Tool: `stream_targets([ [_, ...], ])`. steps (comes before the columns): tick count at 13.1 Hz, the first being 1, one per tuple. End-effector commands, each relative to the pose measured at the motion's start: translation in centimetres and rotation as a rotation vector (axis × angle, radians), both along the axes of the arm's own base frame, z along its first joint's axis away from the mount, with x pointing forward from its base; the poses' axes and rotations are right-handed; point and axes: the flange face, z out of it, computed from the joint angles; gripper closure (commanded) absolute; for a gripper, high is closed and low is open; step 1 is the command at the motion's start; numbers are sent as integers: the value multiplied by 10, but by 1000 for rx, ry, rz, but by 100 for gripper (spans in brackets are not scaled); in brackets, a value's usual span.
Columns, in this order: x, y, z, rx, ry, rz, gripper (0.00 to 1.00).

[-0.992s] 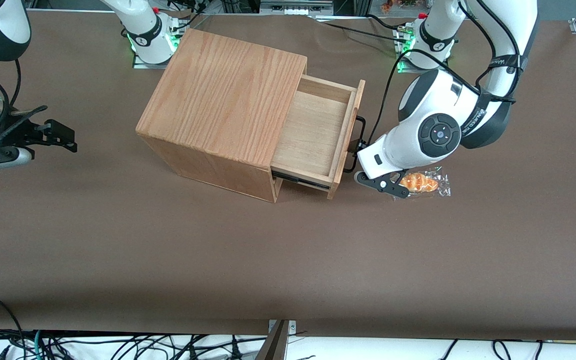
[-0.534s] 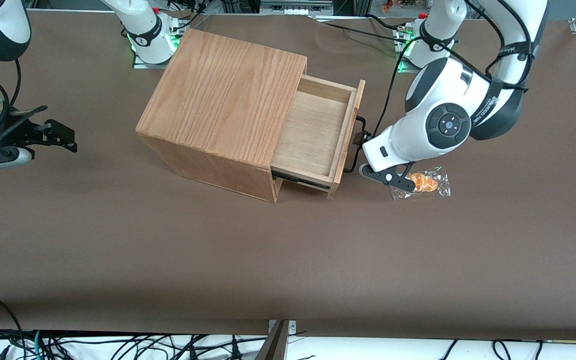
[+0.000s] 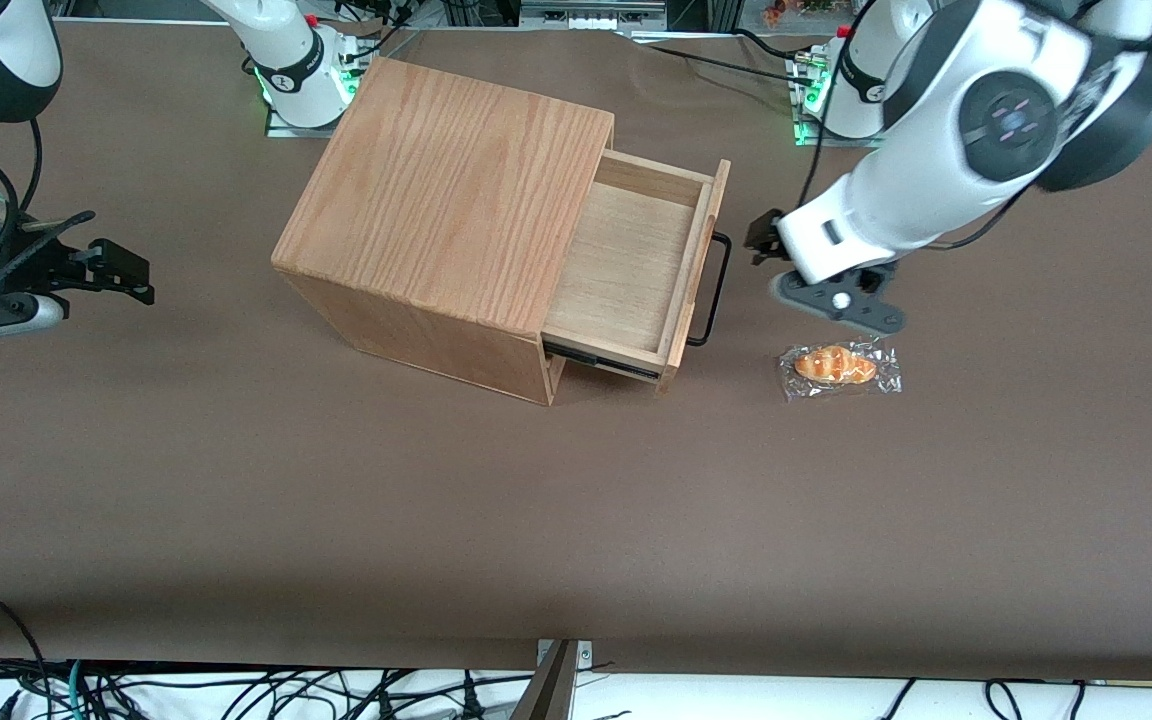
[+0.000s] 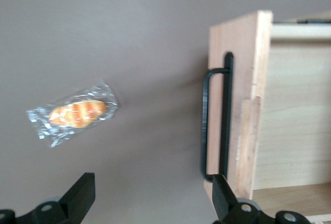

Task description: Open top drawer with left arm

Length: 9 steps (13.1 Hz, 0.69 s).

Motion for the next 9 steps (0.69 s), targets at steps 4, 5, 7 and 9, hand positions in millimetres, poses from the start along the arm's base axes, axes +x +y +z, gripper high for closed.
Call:
stream_targets([
  [4,10,109,26,35,-1,147,0],
  [5,12,126,28,37,-5,179,0],
  [7,7,146,42,130,-56,210,0],
  [9,5,160,50,168,-115,231,0],
])
